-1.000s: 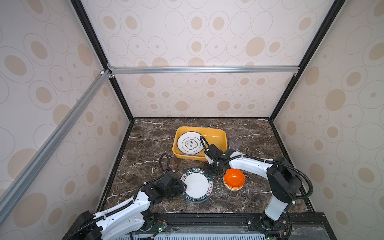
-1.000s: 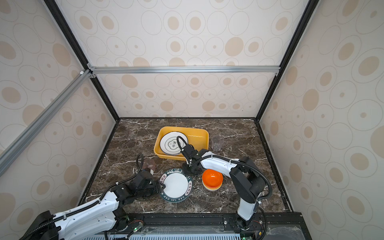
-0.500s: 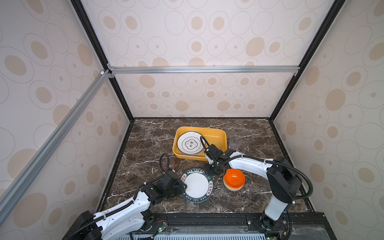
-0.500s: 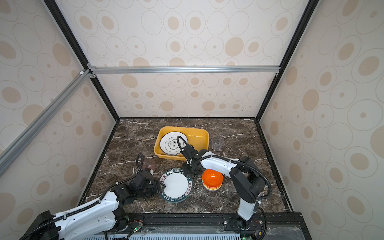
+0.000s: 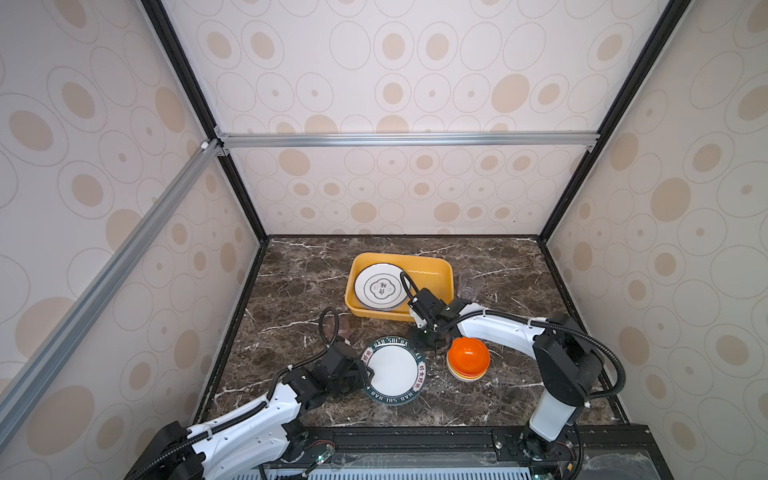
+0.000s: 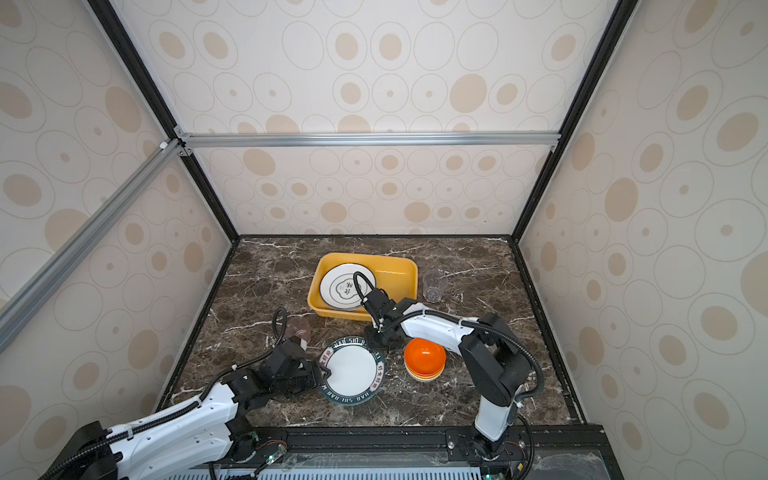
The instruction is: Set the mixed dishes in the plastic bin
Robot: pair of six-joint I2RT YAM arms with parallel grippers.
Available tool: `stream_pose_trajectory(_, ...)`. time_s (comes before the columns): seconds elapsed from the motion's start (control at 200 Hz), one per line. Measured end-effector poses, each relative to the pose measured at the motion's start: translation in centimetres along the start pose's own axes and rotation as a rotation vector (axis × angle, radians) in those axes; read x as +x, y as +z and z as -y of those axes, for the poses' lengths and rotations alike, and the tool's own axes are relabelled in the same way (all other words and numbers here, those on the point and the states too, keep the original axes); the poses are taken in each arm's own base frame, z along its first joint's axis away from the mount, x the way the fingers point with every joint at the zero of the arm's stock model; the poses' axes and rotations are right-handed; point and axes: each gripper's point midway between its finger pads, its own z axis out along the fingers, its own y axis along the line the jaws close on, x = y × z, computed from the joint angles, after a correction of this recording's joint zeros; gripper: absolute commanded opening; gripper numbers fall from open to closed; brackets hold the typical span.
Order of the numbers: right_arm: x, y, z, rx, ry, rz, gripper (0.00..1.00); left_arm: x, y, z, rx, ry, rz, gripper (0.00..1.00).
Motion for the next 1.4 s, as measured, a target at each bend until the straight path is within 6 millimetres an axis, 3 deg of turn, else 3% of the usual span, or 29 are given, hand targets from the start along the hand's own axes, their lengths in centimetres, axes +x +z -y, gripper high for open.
stream_pose_trajectory(0.585, 0.16, 0.28, 0.58, 0.02, 0.006, 0.005, 0.34, 0.05, 0.07, -0.1, 0.0, -0.003, 0.0, 0.51)
stream_pose_trajectory(1.401, 0.25, 0.33, 0.51, 0.015, 0.006, 0.001, 0.22, 0.06, 0.09, -0.12, -0.001, -0.004, 0.0, 0.5)
